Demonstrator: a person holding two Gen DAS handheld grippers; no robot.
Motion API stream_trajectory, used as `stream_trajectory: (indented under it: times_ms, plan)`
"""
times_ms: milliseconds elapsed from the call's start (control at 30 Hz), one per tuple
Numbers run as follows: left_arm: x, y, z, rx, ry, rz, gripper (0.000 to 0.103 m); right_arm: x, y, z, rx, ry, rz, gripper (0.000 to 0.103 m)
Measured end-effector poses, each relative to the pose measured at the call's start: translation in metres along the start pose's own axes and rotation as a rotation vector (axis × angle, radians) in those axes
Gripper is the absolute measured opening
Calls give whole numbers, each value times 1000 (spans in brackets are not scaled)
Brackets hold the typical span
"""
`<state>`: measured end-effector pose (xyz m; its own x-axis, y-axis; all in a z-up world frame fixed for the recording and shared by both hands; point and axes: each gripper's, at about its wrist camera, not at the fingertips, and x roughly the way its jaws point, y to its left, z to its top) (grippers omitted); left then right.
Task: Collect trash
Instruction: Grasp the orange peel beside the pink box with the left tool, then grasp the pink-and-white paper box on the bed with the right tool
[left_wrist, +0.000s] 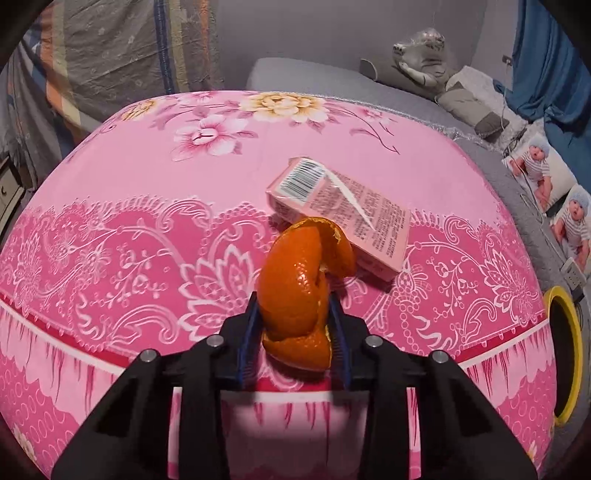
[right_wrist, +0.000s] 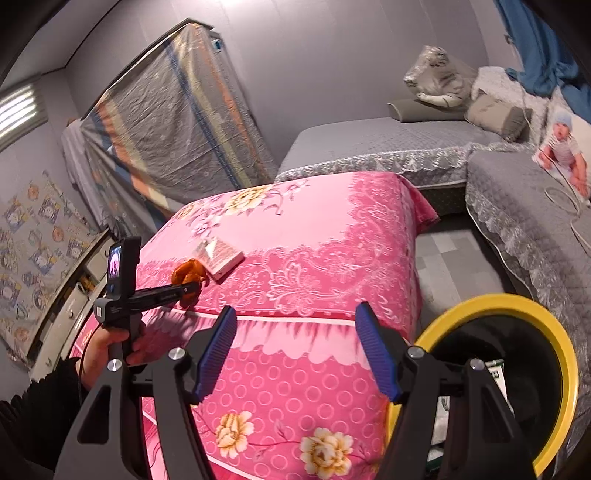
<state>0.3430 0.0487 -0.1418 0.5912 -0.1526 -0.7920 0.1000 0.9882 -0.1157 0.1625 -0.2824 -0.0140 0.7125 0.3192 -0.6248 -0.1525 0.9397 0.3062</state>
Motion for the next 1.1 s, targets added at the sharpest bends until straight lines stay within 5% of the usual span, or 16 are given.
stream_trajectory:
  times_ms: [233, 567, 833, 1100]
  plan:
    - [-46, 30, -18, -56, -39, -49, 31, 34, 69, 26, -263, 86, 50, 63]
    - [-105, 82, -51, -187, -172, -98, 31, 166, 165, 58, -672, 260, 30, 63]
    - [-126, 91, -60, -208, -248, -126, 31, 263, 190, 64, -762, 382, 29, 63]
    - [-130, 93, -62, -203, -263, -153, 31, 307, 192, 67, -758, 476, 37, 63]
